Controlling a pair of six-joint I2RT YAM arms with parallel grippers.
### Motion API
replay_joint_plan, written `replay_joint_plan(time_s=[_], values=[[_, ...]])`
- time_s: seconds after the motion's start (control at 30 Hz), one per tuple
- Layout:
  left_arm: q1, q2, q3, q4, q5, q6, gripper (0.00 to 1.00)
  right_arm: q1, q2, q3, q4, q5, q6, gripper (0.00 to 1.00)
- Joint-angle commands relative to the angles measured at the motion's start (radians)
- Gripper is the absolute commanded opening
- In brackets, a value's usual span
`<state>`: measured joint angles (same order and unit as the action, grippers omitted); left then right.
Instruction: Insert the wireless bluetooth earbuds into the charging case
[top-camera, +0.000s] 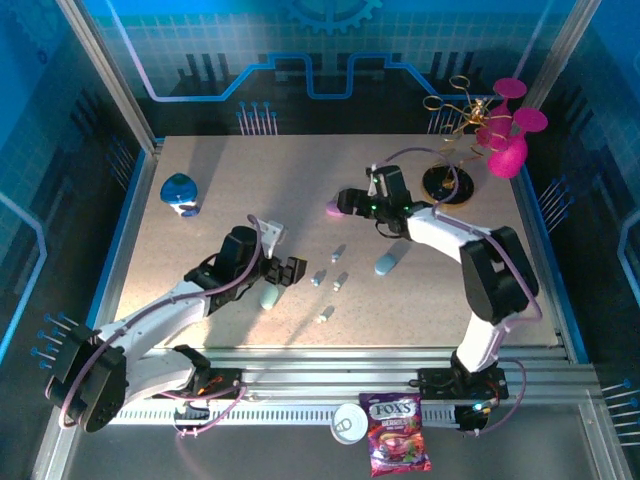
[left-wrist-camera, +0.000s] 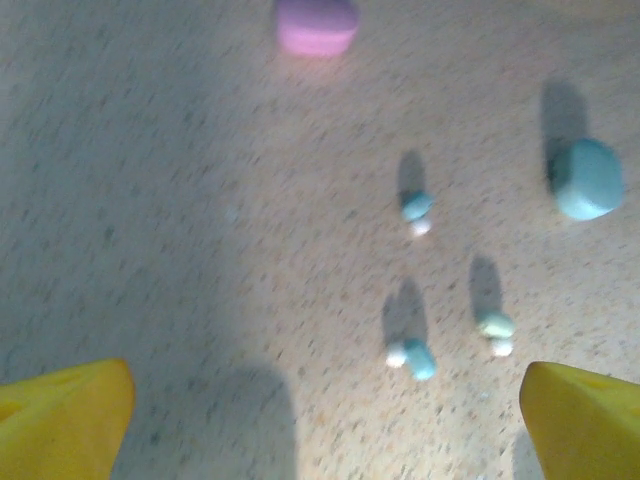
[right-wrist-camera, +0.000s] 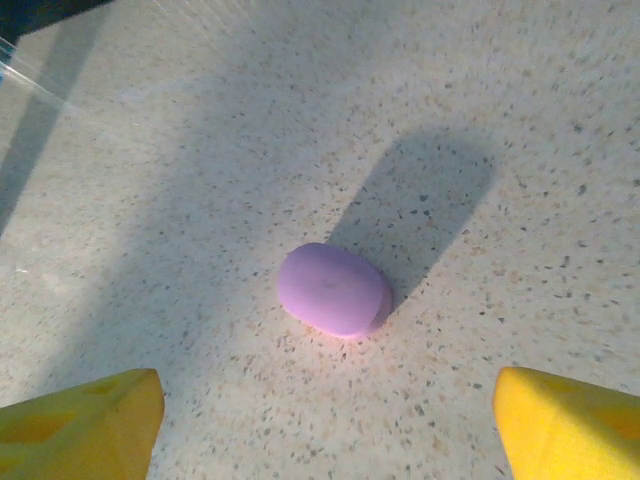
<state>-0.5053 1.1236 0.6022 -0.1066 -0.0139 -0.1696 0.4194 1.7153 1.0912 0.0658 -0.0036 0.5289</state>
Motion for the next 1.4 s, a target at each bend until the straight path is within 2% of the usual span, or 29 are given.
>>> replay_joint_plan(time_s=[0.0, 0.17, 0.3, 0.43, 0.57, 0.8, 1.23, 1.37], values=[[-0.006, -0.025, 0.025, -0.248, -0.071, -0.154, 0.97, 0.0, -0.059, -0.067, 0.023, 0.004, -0.06, 0.86], [-0.025, -0.035, 0.02, -0.376, -0.104, -0.287, 0.92, 0.002, -0.118, -0.116, 0.017, -0.003, -0.074, 0.86], [-0.043, -0.04, -0.013, -0.384, -0.092, -0.338, 0.84, 0.002, -0.128, -0.129, 0.023, -0.01, -0.07, 0.86], [-0.064, 0.018, -0.019, -0.388, -0.057, -0.322, 0.82, 0.004, -0.122, -0.133, 0.04, -0.028, -0.055, 0.86], [-0.071, 0.08, -0.016, -0.372, -0.072, -0.322, 0.71, 0.005, -0.117, -0.133, 0.048, -0.038, -0.044, 0.85], [-0.095, 0.159, -0.005, -0.384, -0.075, -0.308, 0.64, 0.005, -0.119, -0.139, 0.046, -0.028, -0.043, 0.85], [-0.106, 0.206, 0.0, -0.371, -0.068, -0.294, 0.36, 0.005, -0.105, -0.127, 0.049, -0.043, -0.027, 0.84], [-0.112, 0.18, 0.014, -0.372, -0.066, -0.279, 0.35, 0.005, -0.128, -0.134, 0.046, -0.07, -0.008, 0.84]])
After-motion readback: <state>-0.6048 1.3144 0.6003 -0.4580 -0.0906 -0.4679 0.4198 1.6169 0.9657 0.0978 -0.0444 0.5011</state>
